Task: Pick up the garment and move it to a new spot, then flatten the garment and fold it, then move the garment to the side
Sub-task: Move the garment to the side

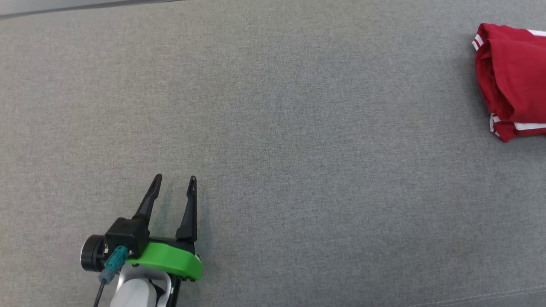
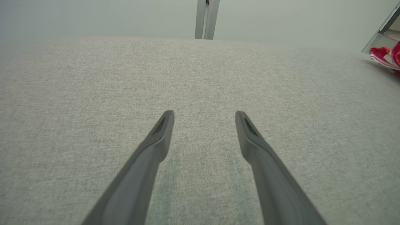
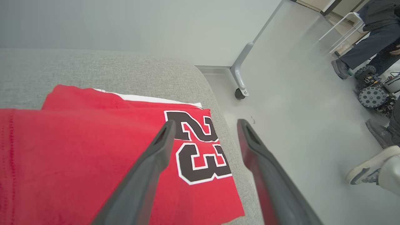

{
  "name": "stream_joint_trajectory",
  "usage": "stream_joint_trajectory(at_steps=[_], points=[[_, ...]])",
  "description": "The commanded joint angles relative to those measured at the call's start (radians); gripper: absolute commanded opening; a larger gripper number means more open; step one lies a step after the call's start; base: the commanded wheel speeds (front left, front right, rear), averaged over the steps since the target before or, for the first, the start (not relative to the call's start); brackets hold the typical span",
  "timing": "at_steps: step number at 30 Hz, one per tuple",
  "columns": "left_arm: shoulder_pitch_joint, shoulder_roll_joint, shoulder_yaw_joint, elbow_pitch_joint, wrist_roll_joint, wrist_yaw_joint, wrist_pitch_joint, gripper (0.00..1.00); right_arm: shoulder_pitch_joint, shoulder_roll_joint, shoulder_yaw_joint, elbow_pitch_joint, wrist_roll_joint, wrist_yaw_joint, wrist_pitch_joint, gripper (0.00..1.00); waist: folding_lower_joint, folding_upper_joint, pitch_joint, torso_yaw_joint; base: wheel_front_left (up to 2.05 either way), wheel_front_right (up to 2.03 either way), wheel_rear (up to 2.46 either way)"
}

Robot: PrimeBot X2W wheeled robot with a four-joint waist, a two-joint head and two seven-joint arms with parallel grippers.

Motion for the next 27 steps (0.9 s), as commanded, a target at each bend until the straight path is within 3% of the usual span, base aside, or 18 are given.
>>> stream_joint_trajectory(at_steps=[1,7,17,27], points=[[-0.023,0.007,0.006,0.002,-0.008,0.006,0.000,1.00,0.019,0.019,-0.007,0.002,0.000,-0.002,-0.017,1.00,0.0000,0.0000,-0.030,-0.001,0.00,0.00,0.00],[-0.029,0.000,0.031,0.025,-0.037,0.008,0.000,1.00,0.049,0.117,0.025,-0.020,0.017,-0.002,-0.089,1.00,0.0000,0.0000,-0.123,-0.003,0.00,0.00,0.00],[-0.003,-0.018,0.107,0.102,-0.097,0.029,0.000,1.00,0.141,0.284,0.179,-0.103,0.124,-0.002,-0.198,1.00,0.0000,0.0000,-0.291,-0.003,0.00,0.00,0.00],[0.049,-0.032,0.137,0.149,-0.131,0.050,0.000,1.00,0.370,0.341,0.297,-0.346,0.297,-0.002,-0.235,1.00,0.0000,0.0000,-0.370,0.027,0.00,0.00,0.00]])
